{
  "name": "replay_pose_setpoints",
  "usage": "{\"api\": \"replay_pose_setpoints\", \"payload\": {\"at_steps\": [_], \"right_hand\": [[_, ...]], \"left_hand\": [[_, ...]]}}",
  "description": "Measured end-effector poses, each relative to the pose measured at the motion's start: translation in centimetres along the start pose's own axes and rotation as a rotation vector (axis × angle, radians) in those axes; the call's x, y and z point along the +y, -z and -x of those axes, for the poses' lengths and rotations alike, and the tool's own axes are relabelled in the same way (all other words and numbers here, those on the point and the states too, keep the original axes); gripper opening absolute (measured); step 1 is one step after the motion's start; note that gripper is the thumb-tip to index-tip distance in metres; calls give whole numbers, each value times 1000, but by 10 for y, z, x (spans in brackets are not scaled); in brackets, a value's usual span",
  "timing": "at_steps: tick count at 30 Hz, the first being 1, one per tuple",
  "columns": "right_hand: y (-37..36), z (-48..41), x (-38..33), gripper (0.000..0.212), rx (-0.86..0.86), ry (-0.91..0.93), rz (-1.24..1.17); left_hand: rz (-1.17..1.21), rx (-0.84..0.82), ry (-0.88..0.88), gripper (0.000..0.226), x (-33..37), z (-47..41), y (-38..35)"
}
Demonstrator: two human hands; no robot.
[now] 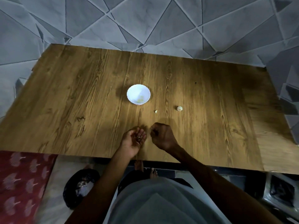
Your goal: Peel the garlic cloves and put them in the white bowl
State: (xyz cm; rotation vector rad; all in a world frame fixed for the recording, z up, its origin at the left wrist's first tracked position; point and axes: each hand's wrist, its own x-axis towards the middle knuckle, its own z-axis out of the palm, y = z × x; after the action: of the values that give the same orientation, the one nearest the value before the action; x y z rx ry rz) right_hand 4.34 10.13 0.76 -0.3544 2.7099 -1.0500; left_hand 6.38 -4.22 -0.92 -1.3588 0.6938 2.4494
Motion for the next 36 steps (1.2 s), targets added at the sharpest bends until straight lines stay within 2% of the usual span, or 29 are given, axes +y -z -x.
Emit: {"api": "replay_pose_setpoints", "payload": {"at_steps": [2, 4, 6, 10, 14, 17, 19, 23, 26, 29, 31, 34, 36], "right_hand": [[2, 15, -23, 13, -45, 105, -38], [-4, 26, -41, 14, -100, 160, 95], [-11, 33, -52, 15, -82, 120, 184], [-21, 40, -60, 9, -5, 80, 128], [-36, 51, -77, 11, -46, 281, 200], [-59, 57, -98, 16, -23, 335, 303], [-81, 62, -115, 11, -30, 386, 318], [-138, 73, -158, 9, -152, 479, 265], [-186, 82, -192, 28, -265, 587, 158], [-248, 96, -209, 41, -479, 439, -12], [-308, 106, -207, 41, -577, 340, -136], [-412, 121, -179, 42, -719, 184, -240], [-498, 125, -143, 40, -789, 104, -231]], "left_hand": [[4, -23, -5, 29, -3, 5, 1], [56, -58, 10, 33, -7, 9, 5], [97, -80, 36, 39, -9, 14, 11], [156, -96, 73, 27, -6, 25, 25], [192, -70, 58, 22, 5, 36, 49], [286, -42, 58, 23, 17, 42, 82], [310, -68, 47, 16, 25, 45, 109], [422, -45, -28, 16, 47, 63, 180], [537, 71, -91, 23, 70, 77, 238], [636, 189, -136, 27, 85, 66, 312], [690, 243, -140, 29, 88, 38, 369], [775, 320, -115, 34, 79, -34, 463], [732, 360, -79, 38, 63, -95, 532]]}}
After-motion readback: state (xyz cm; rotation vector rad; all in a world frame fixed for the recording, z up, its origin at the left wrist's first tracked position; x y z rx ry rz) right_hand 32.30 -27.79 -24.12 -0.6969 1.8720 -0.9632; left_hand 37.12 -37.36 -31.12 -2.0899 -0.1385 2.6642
